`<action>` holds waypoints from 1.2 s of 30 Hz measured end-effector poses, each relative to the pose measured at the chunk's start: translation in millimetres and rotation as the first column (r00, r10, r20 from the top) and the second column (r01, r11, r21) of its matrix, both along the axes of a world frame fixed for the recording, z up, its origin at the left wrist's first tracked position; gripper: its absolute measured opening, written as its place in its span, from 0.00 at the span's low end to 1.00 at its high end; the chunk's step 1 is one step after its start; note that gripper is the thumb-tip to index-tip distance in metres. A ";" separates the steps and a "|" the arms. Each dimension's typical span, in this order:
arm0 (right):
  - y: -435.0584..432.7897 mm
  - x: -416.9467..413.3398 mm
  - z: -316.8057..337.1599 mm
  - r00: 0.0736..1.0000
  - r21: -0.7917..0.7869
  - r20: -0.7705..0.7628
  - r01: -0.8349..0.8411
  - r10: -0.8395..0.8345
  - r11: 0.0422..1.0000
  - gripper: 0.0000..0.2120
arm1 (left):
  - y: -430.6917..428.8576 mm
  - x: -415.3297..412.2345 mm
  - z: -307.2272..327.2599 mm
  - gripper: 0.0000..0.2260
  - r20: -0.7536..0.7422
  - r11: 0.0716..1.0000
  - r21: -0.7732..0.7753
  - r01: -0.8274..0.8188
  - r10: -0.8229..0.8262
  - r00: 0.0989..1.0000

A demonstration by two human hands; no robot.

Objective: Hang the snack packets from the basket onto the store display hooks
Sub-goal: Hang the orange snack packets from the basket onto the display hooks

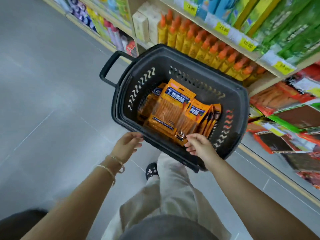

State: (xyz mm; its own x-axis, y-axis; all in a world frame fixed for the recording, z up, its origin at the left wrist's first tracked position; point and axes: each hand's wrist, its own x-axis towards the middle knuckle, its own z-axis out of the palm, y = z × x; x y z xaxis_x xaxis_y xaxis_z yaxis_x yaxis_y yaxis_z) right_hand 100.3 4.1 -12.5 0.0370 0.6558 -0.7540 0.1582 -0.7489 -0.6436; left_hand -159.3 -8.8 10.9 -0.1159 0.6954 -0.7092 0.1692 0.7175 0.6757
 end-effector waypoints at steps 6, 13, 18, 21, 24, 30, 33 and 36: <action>88.7 -7.1 -72.2 0.993 -0.181 0.098 -0.042 0.060 0.983 0.12 | 86.3 1.7 -14.9 0.07 0.049 0.995 0.037 -0.096 0.094 0.994; 143.9 -27.8 -152.6 0.944 -0.320 0.208 -0.180 0.255 0.930 0.26 | 156.2 -0.4 -68.2 0.06 0.049 0.990 -0.074 -0.121 0.125 0.991; 157.9 -41.7 -193.6 0.969 -0.443 0.245 0.094 0.020 0.891 0.44 | 171.9 -5.5 -99.4 0.05 0.046 0.981 -0.162 -0.106 0.115 0.992; 159.9 -51.6 -202.2 0.943 -0.421 0.309 0.254 -0.126 0.871 0.48 | 174.9 -8.0 -109.5 0.04 0.026 0.978 -0.194 -0.081 0.088 0.996; 150.2 -58.6 -199.1 0.920 -0.282 0.280 0.352 -0.274 0.893 0.22 | 178.4 -7.9 -114.0 0.04 0.041 0.976 -0.214 -0.046 0.056 0.998; 124.5 -63.6 -169.5 0.895 -0.243 0.225 0.435 -0.386 0.867 0.22 | 185.4 -9.3 -116.2 0.05 0.025 0.965 -0.223 0.140 -0.138 0.990; 113.7 -57.6 -144.4 0.882 -0.154 0.182 0.462 -0.435 0.873 0.25 | 190.4 -10.9 -115.1 0.04 -0.034 0.944 -0.226 0.238 -0.252 0.967; 109.0 -51.6 -114.5 0.897 -0.095 0.083 0.440 -0.434 0.893 0.13 | 196.3 -8.4 -114.0 0.13 -0.086 0.912 -0.234 0.336 -0.364 0.927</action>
